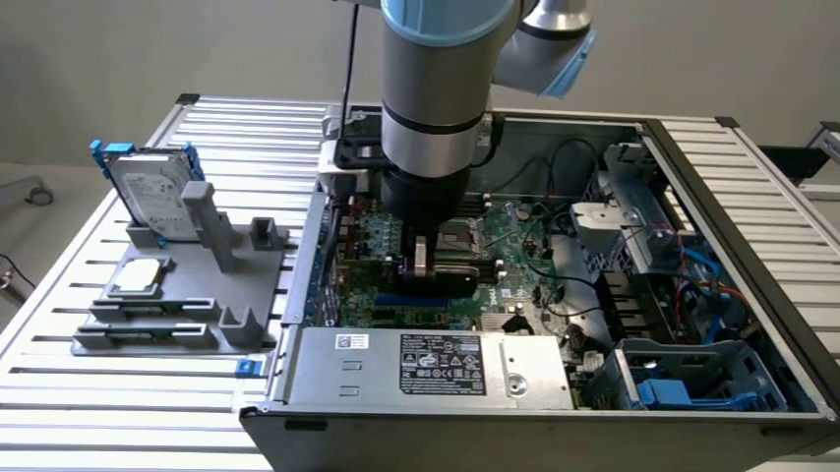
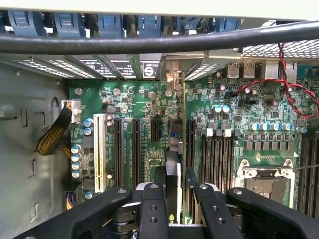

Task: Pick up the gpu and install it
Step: 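Insert the gpu into the slot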

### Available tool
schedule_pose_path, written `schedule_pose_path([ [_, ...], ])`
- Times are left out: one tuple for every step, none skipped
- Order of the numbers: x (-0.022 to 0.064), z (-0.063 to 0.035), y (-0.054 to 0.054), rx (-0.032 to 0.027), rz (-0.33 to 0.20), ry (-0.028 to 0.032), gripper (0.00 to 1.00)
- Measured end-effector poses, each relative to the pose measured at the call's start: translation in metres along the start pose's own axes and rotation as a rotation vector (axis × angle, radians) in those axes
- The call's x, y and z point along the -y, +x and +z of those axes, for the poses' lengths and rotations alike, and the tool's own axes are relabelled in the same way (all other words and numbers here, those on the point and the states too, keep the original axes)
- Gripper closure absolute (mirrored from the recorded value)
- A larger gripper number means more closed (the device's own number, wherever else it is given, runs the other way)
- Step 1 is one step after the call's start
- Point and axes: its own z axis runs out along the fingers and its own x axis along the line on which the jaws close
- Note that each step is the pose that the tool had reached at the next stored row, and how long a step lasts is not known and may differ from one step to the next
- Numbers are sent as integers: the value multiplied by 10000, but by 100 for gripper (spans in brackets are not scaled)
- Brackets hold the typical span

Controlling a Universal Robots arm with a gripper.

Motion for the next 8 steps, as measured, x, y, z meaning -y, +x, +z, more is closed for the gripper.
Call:
schedule_pose_path([
  [0, 3, 0, -1, 8, 1, 74],
  [1, 6, 0, -3, 12, 2, 74],
  [1, 10, 0, -9, 17, 3, 74],
  [1, 13, 1, -20, 20, 1, 74],
  [1, 17, 1, -28, 22, -1, 74],
  [1, 20, 1, -38, 24, -8, 74],
  [0, 22, 1, -47, 26, -23, 74],
  [0, 24, 2, -56, 28, -37, 74],
])
